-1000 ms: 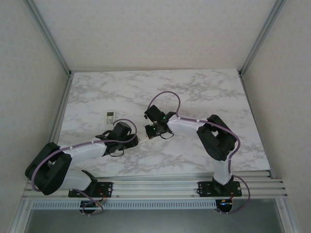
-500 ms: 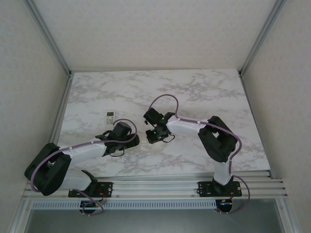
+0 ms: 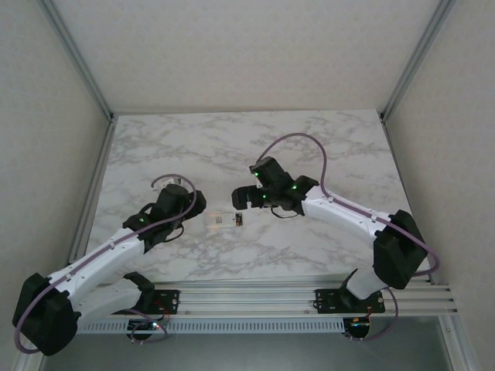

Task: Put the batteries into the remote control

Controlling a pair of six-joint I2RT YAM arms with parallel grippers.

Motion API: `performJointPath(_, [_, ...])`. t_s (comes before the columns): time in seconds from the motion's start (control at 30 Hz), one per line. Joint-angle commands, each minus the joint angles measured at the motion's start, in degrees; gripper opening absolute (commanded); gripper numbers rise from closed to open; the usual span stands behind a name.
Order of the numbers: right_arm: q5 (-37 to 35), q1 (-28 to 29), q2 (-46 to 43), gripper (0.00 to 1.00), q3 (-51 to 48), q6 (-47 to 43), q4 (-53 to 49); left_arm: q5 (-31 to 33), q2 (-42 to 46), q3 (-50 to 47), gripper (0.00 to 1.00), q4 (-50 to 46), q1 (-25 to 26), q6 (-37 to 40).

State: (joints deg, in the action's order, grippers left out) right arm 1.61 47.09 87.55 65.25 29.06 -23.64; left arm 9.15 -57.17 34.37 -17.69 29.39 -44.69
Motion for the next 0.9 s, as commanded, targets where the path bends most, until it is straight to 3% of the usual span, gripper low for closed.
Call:
performJointPath(0.0, [8.7,-1.0,3.9,0.99,4.3,-1.8,4.1,4.1,0.4,0.3,0.83,-8.6,-1.3,-8.0])
performJointPath(0.07, [10.1,1.5,7.8,0.97,10.3,-6.6,0.1,4.8,1.4,0.9,0.82,-11.0,-1.4,-11.1])
performJointPath(0.17, [5.3,9.3,15.7,0.98,19.7,-15.1,-5.6,6.6,6.9,2.7,0.83,-14.2,-1.8,-13.4])
performJointPath(0.27, [4.0,13.6,22.7,0.98,25.1,-20.0,-5.2,9.4,14.4,6.1,0.9,-18.2,-3.3,-14.0])
performJointPath(0.4, [2.8,15.3,30.8,0.97,31.7,-23.8,-5.0,14.4,22.0,11.9,0.99,-25.3,-4.3,-15.8])
performJointPath(0.6, [1.9,17.8,40.9,0.97,41.8,-27.2,-7.0,18.1,29.4,16.7,0.99,-32.0,-4.4,-21.6])
performJointPath(0.87, [-3.3,20.4,49.5,0.97,49.7,-28.8,-12.1,18.8,31.6,18.8,0.99,-34.1,-4.4,-21.1])
